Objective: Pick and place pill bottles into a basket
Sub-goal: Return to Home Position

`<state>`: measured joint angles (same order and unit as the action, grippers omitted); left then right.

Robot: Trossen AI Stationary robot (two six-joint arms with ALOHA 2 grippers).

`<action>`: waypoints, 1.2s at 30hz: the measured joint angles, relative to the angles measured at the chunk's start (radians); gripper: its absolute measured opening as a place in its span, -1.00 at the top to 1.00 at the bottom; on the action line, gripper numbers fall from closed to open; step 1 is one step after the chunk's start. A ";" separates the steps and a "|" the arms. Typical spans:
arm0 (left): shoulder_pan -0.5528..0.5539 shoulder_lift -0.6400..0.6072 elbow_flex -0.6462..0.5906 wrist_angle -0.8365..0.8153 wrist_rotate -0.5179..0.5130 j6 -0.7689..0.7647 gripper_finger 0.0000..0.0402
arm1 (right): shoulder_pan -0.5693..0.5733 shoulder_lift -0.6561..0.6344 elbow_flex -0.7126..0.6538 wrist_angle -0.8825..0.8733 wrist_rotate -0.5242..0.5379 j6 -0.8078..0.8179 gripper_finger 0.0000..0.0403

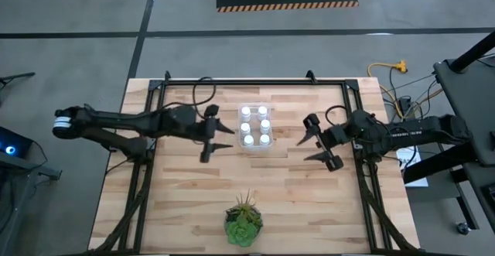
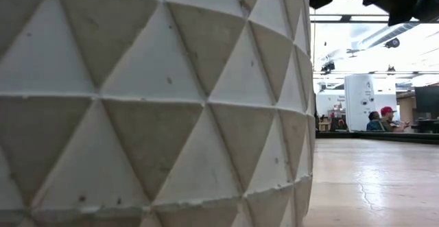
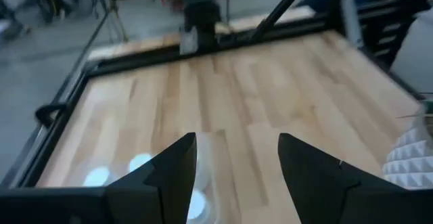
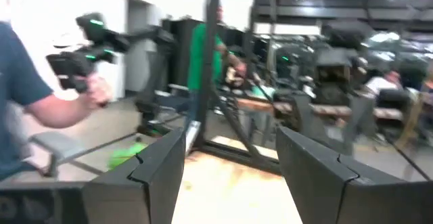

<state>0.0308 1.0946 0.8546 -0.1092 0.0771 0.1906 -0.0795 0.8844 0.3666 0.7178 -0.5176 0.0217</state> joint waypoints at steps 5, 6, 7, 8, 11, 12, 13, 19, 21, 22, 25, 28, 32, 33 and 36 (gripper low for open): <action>-0.016 -0.082 -0.193 0.256 0.037 -0.003 0.05 | 0.052 -0.035 -0.057 0.091 0.020 0.010 -0.09; -0.016 -0.100 -0.227 0.287 0.036 -0.003 0.05 | 0.054 -0.044 -0.069 0.114 0.022 0.015 -0.09; -0.016 -0.119 -0.256 0.299 0.036 -0.005 0.05 | 0.054 -0.054 -0.084 0.145 0.022 0.021 -0.09; -0.016 -0.135 -0.277 0.309 0.035 -0.008 0.05 | 0.054 -0.068 -0.103 0.181 0.022 0.031 -0.09; -0.016 -0.193 -0.322 0.323 0.037 -0.018 0.05 | 0.051 -0.115 -0.165 0.316 0.024 0.059 -0.09; -0.016 -0.213 -0.331 0.325 0.038 -0.019 0.05 | 0.048 -0.136 -0.189 0.354 0.023 0.070 -0.09; -0.017 -0.233 -0.342 0.328 0.039 -0.018 0.05 | 0.045 -0.157 -0.211 0.380 0.023 0.083 -0.09; -0.017 -0.424 -0.420 0.304 0.041 -0.003 0.05 | 0.022 -0.298 -0.302 0.396 0.044 0.117 -0.09; -0.017 -0.490 -0.446 0.301 0.041 -0.005 0.05 | 0.019 -0.345 -0.325 0.396 0.073 0.124 -0.09; -0.017 -0.525 -0.459 0.300 0.041 -0.009 0.05 | 0.019 -0.372 -0.334 0.395 0.088 0.125 -0.09; -0.016 -0.615 -0.493 0.305 0.042 -0.026 0.05 | 0.020 -0.446 -0.348 0.397 0.099 0.125 -0.09; -0.016 -0.681 -0.531 0.266 0.044 -0.026 0.05 | 0.020 -0.511 -0.352 0.390 0.099 0.142 -0.09; -0.016 -0.805 -0.565 0.222 0.044 -0.027 0.05 | 0.020 -0.586 -0.358 0.373 0.095 0.167 -0.09; -0.016 -0.839 -0.577 0.221 0.047 -0.027 0.05 | 0.020 -0.605 -0.358 0.359 0.093 0.168 -0.09; -0.016 -0.947 -0.615 0.216 0.049 -0.028 0.05 | 0.020 -0.661 -0.358 0.290 0.091 0.155 -0.09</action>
<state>0.0147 0.1473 0.2394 0.1064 0.1262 0.1622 -0.0593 0.2232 0.0090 1.0080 -0.4267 0.1767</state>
